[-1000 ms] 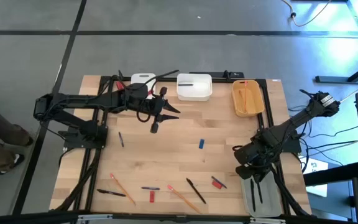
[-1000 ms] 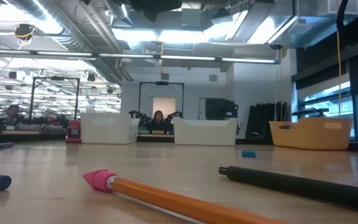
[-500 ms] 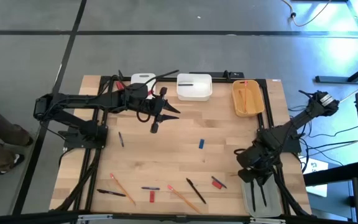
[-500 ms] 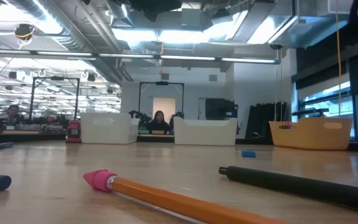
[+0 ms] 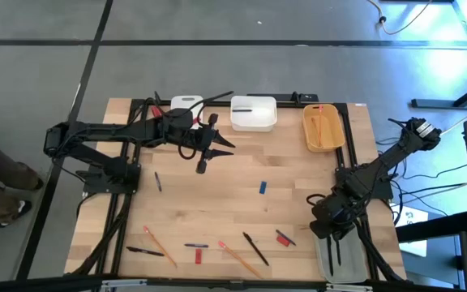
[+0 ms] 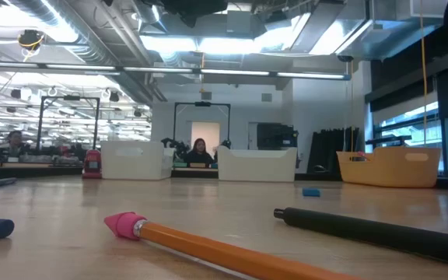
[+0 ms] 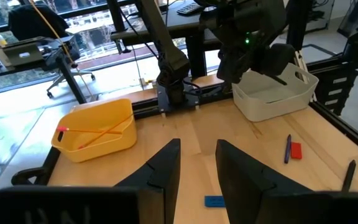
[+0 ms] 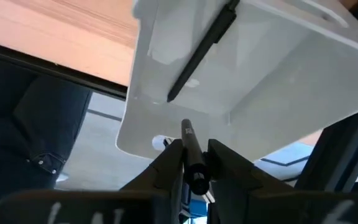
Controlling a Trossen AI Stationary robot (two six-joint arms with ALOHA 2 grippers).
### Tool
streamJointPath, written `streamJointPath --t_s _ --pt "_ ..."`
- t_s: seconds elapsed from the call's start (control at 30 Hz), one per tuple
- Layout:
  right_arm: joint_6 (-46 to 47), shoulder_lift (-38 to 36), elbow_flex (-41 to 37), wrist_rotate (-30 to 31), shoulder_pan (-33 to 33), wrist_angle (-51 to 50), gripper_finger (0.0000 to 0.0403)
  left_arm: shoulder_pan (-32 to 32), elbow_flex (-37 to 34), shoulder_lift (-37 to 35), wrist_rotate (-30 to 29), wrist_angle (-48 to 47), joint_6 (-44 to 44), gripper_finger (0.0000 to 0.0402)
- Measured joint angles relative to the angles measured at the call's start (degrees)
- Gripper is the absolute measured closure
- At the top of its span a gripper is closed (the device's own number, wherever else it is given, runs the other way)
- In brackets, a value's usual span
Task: Sort crayons/erasers/pens/pencils in bins
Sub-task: Put the black pen into the gray bin
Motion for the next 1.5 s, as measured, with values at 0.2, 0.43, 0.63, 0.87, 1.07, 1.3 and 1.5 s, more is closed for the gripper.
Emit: streamJointPath --t_s 0.2,0.43,0.63,0.87,1.07,1.3,1.5 --pt "0.4 0.0 -0.7 -0.4 0.0 0.8 0.0326 0.0 0.0 0.0 0.0 0.0 0.0 0.0308" --pt "0.8 0.0 -6.2 -5.2 0.0 10.4 0.0325 0.0 0.0 0.0 0.0 -0.4 -1.0 0.0308" --pt "2.1 0.0 -8.2 -5.6 0.0 11.3 0.0325 0.0 0.0 0.0 0.0 -0.4 -1.0 0.0308" --pt "2.1 0.0 -8.3 -5.6 0.0 11.5 0.0325 0.0 0.0 0.0 0.0 -0.4 -1.0 0.0308" --pt "2.4 0.0 -8.2 -5.6 0.0 11.7 0.0325 0.0 0.0 0.0 0.1 -0.4 -1.0 0.0308" --pt "5.2 0.0 -8.2 -5.6 0.0 11.7 0.0323 0.0 0.0 0.0 0.1 -0.4 -1.0 0.0308" --pt "3.8 0.0 -8.2 -5.6 0.0 11.8 0.0305 0.0 0.0 0.0 0.2 -0.4 -1.0 0.0308"
